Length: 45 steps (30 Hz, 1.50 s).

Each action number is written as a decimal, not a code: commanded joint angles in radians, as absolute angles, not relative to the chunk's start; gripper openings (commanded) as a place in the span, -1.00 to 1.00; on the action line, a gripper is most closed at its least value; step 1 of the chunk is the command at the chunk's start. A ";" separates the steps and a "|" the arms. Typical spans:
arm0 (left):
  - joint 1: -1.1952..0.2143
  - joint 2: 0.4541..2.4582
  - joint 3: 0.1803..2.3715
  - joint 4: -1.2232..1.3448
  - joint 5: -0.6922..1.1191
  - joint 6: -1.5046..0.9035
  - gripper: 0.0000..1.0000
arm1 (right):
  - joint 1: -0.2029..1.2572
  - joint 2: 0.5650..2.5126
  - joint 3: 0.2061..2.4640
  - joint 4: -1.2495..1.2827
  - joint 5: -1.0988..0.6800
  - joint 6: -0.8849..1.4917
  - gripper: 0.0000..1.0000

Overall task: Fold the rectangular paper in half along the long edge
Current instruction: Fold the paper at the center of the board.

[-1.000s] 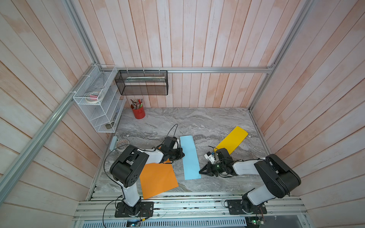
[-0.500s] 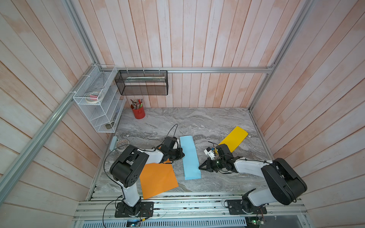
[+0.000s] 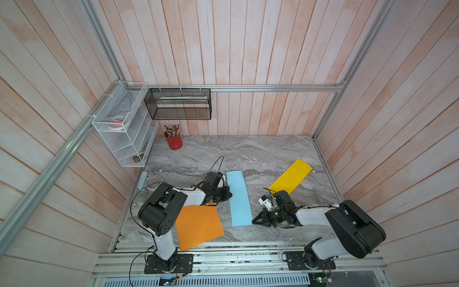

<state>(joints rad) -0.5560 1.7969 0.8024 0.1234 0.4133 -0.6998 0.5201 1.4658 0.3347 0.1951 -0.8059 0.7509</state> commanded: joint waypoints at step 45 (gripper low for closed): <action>-0.571 1.867 0.802 -0.005 0.387 -0.684 -1.00 | 0.412 1.935 1.007 0.111 -0.843 0.620 -1.00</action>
<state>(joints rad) -0.5632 1.8122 0.8200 0.1219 0.4248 -0.6998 0.4213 1.9202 1.0218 0.0875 -0.8135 0.6342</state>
